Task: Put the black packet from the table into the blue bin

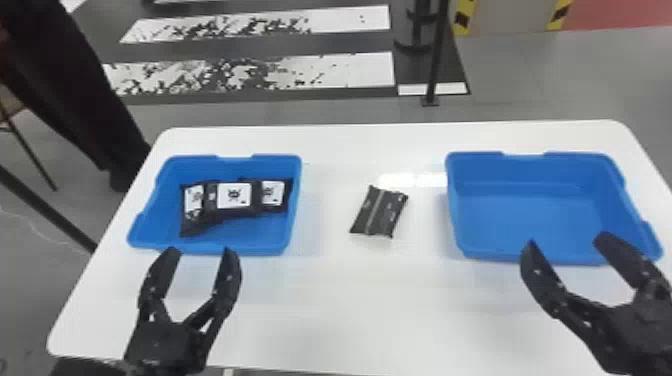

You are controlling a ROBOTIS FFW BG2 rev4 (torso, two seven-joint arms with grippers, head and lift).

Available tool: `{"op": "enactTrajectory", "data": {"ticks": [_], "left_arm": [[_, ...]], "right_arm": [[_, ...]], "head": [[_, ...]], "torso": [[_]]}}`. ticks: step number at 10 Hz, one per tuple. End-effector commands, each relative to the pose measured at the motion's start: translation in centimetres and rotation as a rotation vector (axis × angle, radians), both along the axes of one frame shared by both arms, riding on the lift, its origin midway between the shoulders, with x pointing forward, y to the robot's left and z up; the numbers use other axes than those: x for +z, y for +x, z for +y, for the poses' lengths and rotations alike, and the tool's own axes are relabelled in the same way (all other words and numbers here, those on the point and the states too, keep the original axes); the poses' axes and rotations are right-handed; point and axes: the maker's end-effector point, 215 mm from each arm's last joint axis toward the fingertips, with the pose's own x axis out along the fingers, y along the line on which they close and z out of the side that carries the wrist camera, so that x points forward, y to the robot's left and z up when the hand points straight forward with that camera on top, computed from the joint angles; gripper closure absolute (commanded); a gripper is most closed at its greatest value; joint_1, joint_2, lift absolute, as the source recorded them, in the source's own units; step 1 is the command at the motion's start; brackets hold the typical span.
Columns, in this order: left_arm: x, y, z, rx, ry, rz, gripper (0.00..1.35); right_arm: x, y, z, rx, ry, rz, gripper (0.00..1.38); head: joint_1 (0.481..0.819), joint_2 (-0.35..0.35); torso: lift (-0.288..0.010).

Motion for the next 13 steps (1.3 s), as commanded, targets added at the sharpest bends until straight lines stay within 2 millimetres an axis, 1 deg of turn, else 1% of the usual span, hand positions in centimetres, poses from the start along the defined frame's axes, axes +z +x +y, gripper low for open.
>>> {"op": "enactTrajectory", "data": {"ticks": [1, 6, 7, 8, 9, 11, 12, 13], "left_arm": [[0.0, 0.0, 0.0, 0.001, -0.001, 0.001, 0.31], [0.0, 0.0, 0.0, -0.001, 0.003, 0.001, 0.31], [-0.1, 0.3, -0.5, -0.012, 0.007, 0.005, 0.31], [-0.2, 1.3, -1.7, -0.042, 0.013, 0.010, 0.31], [0.0, 2.6, -3.4, -0.089, 0.028, 0.009, 0.31], [-0.6, 5.2, -6.8, -0.185, 0.055, 0.040, 0.31], [-0.8, 6.6, -8.8, -0.237, 0.071, 0.055, 0.31], [-1.4, 8.1, -11.3, -0.296, 0.069, 0.078, 0.31]], "right_arm": [[0.1, 0.0, 0.0, 0.000, 0.000, -0.002, 0.14], [0.0, -0.1, -0.1, -0.001, 0.001, 0.000, 0.14], [0.1, -0.1, -0.1, -0.002, 0.002, 0.000, 0.14], [0.1, -0.1, -0.2, -0.003, 0.001, 0.000, 0.14], [0.1, 0.0, -0.2, -0.004, 0.003, 0.000, 0.14], [0.1, 0.0, -0.2, -0.004, 0.005, 0.000, 0.14], [0.0, -0.1, -0.3, -0.006, 0.008, 0.002, 0.14], [0.0, -0.1, -0.2, -0.005, 0.009, 0.002, 0.14]], "head": [[0.695, 0.111], [0.695, 0.111], [0.695, 0.110], [0.695, 0.105], [0.695, 0.098], [0.695, 0.040], [0.695, 0.023], [0.695, -0.008]], "torso": [[-0.110], [-0.110], [-0.110], [-0.110], [-0.110], [-0.110], [-0.110], [-0.110]]}}
